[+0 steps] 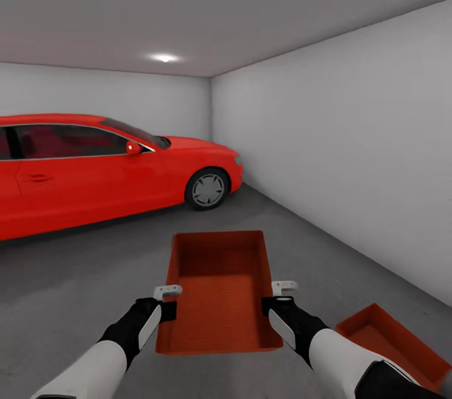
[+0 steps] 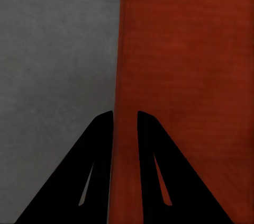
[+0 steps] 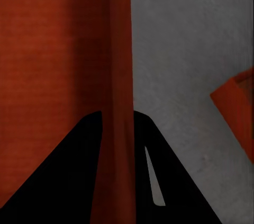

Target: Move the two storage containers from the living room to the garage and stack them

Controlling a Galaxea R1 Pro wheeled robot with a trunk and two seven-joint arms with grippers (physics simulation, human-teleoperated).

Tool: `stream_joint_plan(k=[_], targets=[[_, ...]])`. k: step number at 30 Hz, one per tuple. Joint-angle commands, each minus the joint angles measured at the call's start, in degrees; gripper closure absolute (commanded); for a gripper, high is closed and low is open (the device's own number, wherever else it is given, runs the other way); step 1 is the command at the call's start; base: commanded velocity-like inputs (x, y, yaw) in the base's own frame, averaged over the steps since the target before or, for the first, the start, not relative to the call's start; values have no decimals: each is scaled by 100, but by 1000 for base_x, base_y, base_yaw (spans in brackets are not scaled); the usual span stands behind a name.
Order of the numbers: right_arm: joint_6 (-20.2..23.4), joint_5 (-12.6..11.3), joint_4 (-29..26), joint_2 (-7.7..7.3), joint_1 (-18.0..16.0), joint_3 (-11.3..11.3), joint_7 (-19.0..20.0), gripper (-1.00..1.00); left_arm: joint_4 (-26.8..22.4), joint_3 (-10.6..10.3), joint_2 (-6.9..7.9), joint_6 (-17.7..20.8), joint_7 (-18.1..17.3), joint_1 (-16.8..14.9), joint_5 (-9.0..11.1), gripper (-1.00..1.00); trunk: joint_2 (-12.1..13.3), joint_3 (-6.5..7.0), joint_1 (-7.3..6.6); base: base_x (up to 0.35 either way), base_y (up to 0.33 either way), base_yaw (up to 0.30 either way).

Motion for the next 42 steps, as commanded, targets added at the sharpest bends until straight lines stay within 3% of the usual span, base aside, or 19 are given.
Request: stream_joint_plan(k=[1, 42], targets=[[-149, 173, -15, -73, -8, -188, -196, 100, -9, 92, 9, 47, 166, 5, -107, 100, -4, -2, 5, 322, 90, -278], [-141, 180, -15, -67, -8, -184, -196, 100, -8, 92, 5, 47, 166, 5, -107, 100, -4, -2, 5, 322, 90, -279]])
